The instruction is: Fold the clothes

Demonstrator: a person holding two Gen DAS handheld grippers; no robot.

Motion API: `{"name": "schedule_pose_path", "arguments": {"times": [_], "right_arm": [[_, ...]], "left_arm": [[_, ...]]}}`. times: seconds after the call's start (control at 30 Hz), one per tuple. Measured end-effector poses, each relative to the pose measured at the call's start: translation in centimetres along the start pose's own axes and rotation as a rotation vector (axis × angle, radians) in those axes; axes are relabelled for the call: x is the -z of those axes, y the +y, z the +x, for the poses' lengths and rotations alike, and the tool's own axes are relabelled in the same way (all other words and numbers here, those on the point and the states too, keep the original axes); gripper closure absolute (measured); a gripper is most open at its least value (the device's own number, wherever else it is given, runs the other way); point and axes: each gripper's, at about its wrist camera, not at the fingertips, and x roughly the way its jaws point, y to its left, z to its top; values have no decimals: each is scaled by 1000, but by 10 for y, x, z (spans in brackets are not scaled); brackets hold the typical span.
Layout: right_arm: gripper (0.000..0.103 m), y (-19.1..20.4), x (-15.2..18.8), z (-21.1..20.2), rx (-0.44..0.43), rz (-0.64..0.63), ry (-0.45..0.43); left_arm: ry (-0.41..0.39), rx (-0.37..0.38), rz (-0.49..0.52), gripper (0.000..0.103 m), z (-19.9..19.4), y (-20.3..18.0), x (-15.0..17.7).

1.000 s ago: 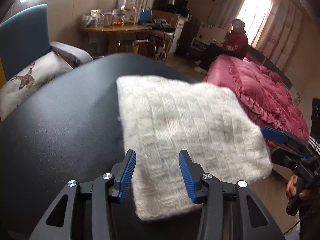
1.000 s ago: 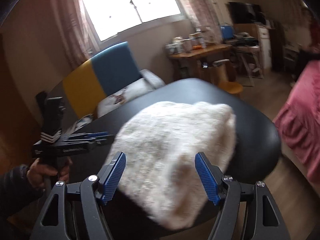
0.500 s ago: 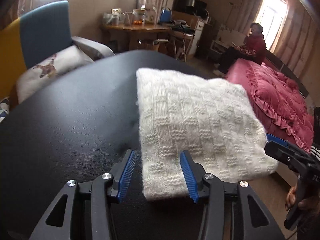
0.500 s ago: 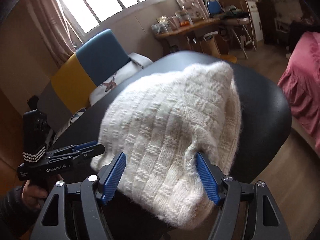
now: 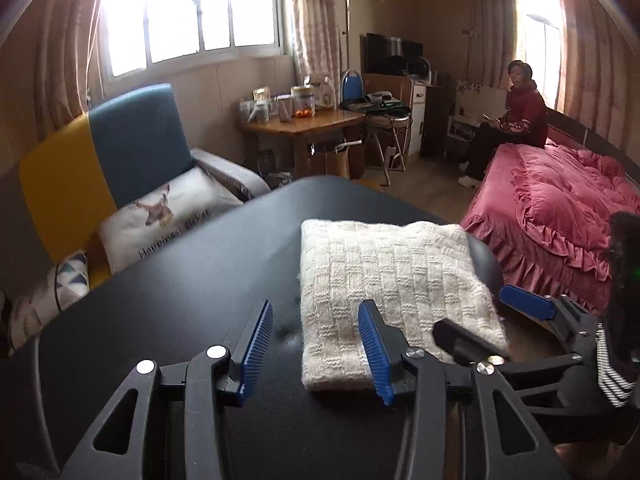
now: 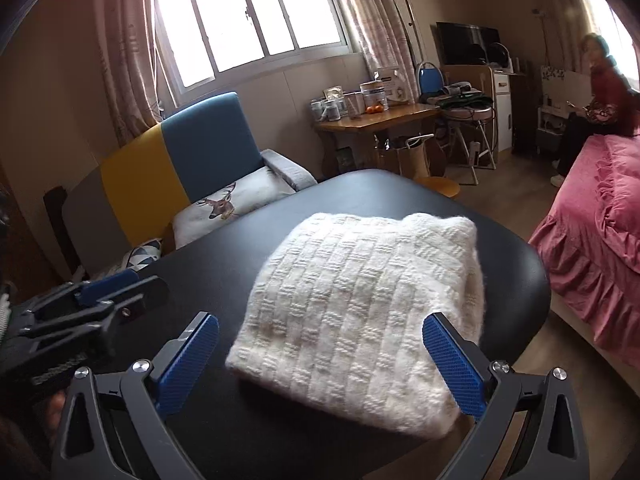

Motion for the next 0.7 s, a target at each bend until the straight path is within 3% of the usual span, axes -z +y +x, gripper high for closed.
{"name": "schedule_pose_path", "arguments": {"times": [0.1, 0.23, 0.7], "right_arm": [[0, 8, 2, -1, -12, -12, 0], [0, 12, 5, -1, -25, -17, 7], [0, 10, 14, 8, -19, 2, 37]], "left_arm": [[-70, -46, 0, 58, -18, -2, 4], [7, 60, -33, 58, -11, 2, 6], [24, 74, -42, 58, 4, -5, 12]]}}
